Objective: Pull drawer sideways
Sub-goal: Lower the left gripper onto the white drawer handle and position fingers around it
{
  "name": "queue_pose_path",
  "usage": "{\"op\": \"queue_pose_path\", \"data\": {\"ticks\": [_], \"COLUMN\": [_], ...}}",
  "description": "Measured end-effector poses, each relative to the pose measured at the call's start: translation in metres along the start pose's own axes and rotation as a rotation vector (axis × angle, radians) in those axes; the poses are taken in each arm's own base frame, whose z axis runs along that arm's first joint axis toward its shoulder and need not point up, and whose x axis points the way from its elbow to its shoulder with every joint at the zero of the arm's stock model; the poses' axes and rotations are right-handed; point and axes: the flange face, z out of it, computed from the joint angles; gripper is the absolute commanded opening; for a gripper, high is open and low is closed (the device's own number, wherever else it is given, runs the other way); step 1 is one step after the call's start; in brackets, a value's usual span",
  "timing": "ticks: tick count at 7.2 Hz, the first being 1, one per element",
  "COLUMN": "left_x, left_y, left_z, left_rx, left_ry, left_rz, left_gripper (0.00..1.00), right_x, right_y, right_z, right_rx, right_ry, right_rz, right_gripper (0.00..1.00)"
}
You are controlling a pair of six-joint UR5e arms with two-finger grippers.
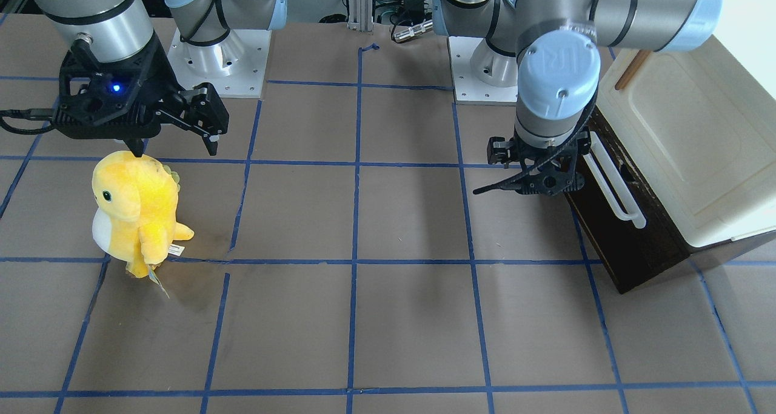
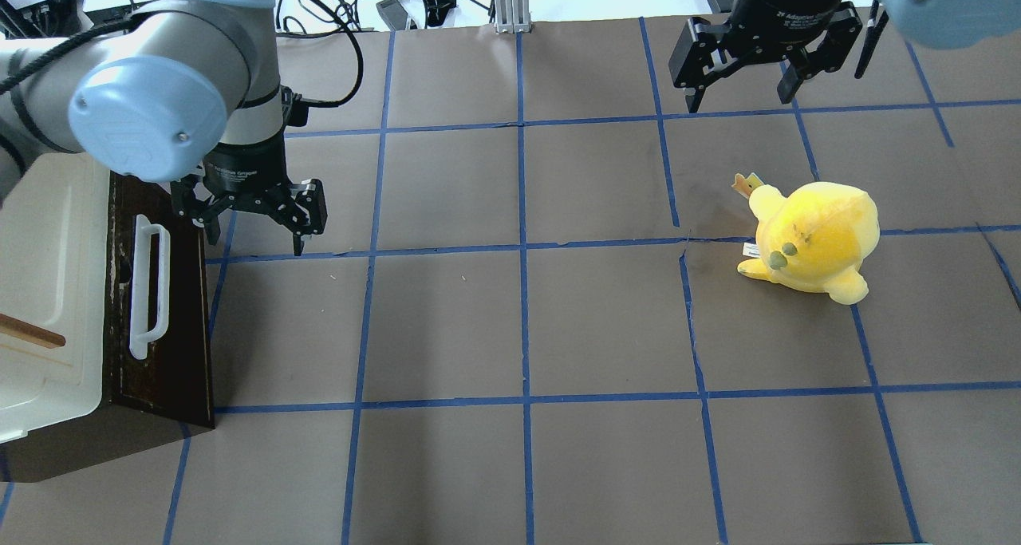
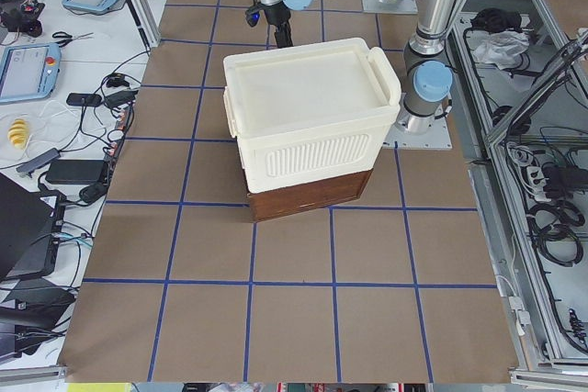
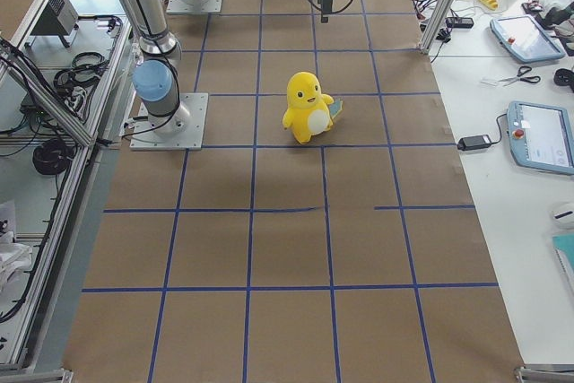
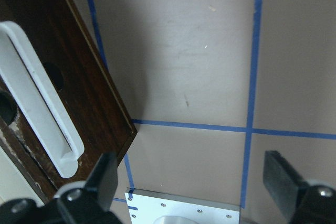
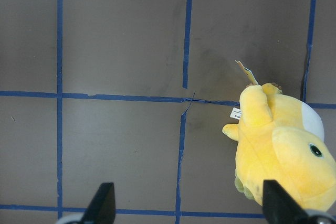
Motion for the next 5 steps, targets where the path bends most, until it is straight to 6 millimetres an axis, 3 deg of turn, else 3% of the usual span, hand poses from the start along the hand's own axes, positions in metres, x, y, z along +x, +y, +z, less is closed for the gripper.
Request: {"op": "queue_pose_path", "data": {"ticks": [3, 5], "left_x": [0.027, 0.033], "left_y": [-0.042, -0.043], "left_z": [0.074, 0.117], "left_rx": [-0.101, -0.136], "left_ry": [-0.375, -0.573], "left_rz": [-0.005, 0.056], "left_gripper": [1.0, 1.0], "right_x": [0.0, 0.0], "right_y": [0.0, 0.0], "right_z": [0.0, 0.0], "right_rx": [0.0, 0.0], "right_ry": [0.0, 0.0], "right_rz": [0.0, 0.0], "right_gripper": [1.0, 1.0]}}
